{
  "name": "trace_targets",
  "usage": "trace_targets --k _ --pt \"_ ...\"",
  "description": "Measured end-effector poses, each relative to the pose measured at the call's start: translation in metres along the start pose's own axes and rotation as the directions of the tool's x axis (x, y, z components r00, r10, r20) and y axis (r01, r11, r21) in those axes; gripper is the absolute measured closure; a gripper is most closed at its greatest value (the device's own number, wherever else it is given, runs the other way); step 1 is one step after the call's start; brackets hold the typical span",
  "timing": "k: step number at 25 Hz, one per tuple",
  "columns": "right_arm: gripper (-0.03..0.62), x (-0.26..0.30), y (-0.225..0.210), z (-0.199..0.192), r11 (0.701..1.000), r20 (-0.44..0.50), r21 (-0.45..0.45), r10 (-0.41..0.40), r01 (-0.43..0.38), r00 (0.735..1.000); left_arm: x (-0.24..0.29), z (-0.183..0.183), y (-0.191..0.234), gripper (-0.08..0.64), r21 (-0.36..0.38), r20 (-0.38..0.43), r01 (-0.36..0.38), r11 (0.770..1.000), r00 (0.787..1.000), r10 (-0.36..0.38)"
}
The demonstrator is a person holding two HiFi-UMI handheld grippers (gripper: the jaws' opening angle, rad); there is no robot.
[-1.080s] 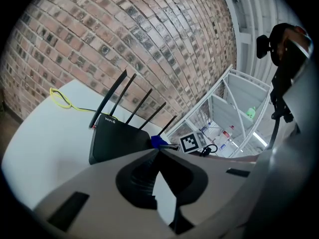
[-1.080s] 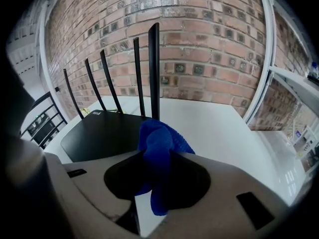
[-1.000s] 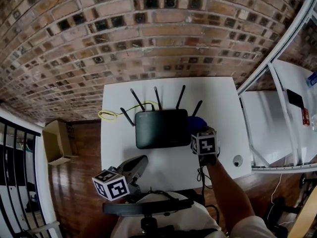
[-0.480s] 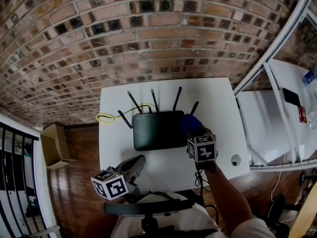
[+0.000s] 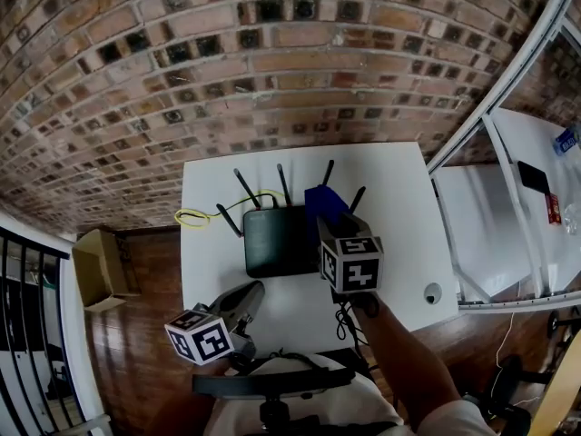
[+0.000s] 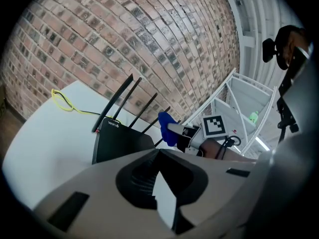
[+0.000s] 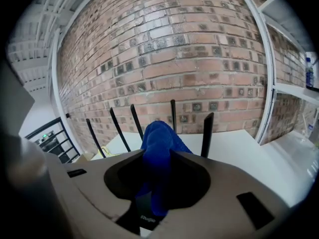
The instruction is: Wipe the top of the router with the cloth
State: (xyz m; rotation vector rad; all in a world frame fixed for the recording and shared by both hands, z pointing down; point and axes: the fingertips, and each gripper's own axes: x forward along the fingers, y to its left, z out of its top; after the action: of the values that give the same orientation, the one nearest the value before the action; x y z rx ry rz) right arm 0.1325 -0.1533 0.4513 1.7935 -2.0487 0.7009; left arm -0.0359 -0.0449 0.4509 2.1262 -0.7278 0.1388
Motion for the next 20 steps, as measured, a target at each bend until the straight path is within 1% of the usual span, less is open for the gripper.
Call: trace_targets --k 2,6,10,14,20 --pt "0.460 0.004 0.007 0.017 0.999 0.040 0.032 -0.014 0.013 0.999 -0.001 0.003 0.001 0.537 0.004 -0.002 0.002 1.000 1.000 -0.002" --pt "0.460 0.009 0.014 0.046 0.995 0.113 0.077 -0.071 0.062 0.991 -0.005 0.006 0.006 0.537 0.008 -0.013 0.006 1.000 1.000 -0.006" --pt "0.460 0.013 0.014 0.060 0.987 0.146 0.114 -0.131 0.115 0.981 -0.007 0.011 0.011 0.537 0.021 -0.023 0.012 1.000 1.000 -0.011" --pt "0.460 0.021 0.009 0.055 0.975 0.126 0.149 -0.186 0.167 0.974 -0.009 0.016 0.017 0.537 0.031 -0.039 0.028 0.999 0.999 -0.027" --pt "0.460 0.037 -0.005 0.032 0.956 0.044 0.187 -0.237 0.225 0.970 -0.012 0.020 0.024 0.537 0.035 -0.061 0.038 0.999 0.997 -0.036"
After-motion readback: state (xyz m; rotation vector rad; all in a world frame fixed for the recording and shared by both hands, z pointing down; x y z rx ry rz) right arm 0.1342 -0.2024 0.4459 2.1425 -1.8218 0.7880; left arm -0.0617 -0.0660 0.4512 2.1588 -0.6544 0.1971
